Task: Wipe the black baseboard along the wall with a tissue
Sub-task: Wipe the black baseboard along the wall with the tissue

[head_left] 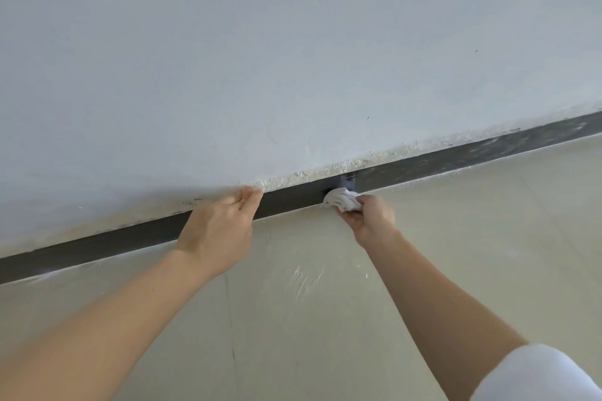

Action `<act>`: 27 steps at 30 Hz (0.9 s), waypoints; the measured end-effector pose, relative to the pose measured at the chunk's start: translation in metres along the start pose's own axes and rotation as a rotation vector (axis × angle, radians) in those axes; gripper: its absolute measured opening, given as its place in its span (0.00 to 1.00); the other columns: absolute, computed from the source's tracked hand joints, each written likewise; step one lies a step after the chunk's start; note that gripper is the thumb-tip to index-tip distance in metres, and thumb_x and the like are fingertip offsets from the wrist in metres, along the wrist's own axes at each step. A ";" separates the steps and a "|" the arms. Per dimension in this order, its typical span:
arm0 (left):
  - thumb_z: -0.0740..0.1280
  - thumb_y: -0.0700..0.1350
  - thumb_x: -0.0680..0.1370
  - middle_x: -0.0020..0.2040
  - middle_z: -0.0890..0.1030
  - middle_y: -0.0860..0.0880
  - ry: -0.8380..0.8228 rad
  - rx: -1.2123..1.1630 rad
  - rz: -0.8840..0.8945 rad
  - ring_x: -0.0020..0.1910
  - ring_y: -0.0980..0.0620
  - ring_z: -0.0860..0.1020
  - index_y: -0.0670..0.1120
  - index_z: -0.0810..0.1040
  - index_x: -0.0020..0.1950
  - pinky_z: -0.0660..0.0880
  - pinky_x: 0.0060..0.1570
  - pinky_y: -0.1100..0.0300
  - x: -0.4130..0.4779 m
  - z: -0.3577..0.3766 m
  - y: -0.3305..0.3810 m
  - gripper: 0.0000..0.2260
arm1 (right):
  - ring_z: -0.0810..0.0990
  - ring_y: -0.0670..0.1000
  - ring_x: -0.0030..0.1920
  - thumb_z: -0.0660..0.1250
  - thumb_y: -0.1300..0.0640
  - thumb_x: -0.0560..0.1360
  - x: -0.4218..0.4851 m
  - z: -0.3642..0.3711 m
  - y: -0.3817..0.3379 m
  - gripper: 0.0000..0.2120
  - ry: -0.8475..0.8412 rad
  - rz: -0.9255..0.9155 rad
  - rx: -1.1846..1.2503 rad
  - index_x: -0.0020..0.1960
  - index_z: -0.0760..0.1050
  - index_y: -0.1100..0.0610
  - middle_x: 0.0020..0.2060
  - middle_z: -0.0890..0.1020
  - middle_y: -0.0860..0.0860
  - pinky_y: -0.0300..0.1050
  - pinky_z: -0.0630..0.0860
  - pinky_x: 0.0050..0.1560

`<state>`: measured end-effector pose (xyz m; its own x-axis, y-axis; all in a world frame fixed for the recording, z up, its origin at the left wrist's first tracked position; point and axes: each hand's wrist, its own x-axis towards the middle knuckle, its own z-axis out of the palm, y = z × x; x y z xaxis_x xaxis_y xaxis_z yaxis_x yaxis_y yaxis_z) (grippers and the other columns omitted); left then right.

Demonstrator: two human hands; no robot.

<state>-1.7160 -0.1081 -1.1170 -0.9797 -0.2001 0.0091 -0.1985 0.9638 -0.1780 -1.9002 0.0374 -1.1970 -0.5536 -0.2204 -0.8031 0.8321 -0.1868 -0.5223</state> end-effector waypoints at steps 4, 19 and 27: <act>0.61 0.36 0.61 0.41 0.85 0.46 0.047 -0.003 0.015 0.31 0.51 0.80 0.37 0.79 0.53 0.64 0.19 0.66 -0.001 0.008 -0.001 0.22 | 0.79 0.58 0.40 0.58 0.69 0.76 0.000 -0.027 -0.029 0.11 0.166 -0.126 0.194 0.56 0.73 0.70 0.46 0.77 0.63 0.50 0.82 0.42; 0.52 0.39 0.66 0.44 0.85 0.47 0.090 -0.033 -0.035 0.31 0.52 0.81 0.37 0.82 0.50 0.64 0.19 0.67 0.003 0.001 0.008 0.23 | 0.79 0.55 0.29 0.55 0.71 0.76 -0.015 0.024 0.018 0.10 -0.128 0.087 0.048 0.41 0.74 0.67 0.36 0.78 0.62 0.44 0.81 0.27; 0.53 0.38 0.65 0.42 0.85 0.46 0.063 0.004 -0.010 0.35 0.52 0.82 0.37 0.81 0.52 0.65 0.20 0.67 0.003 0.003 0.007 0.22 | 0.77 0.53 0.33 0.56 0.71 0.75 0.010 -0.039 -0.057 0.10 0.151 -0.172 0.240 0.38 0.73 0.65 0.37 0.76 0.59 0.42 0.82 0.33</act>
<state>-1.7204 -0.1024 -1.1211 -0.9775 -0.1978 0.0729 -0.2080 0.9611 -0.1817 -1.9513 0.0828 -1.1863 -0.6586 -0.0247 -0.7521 0.6852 -0.4330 -0.5857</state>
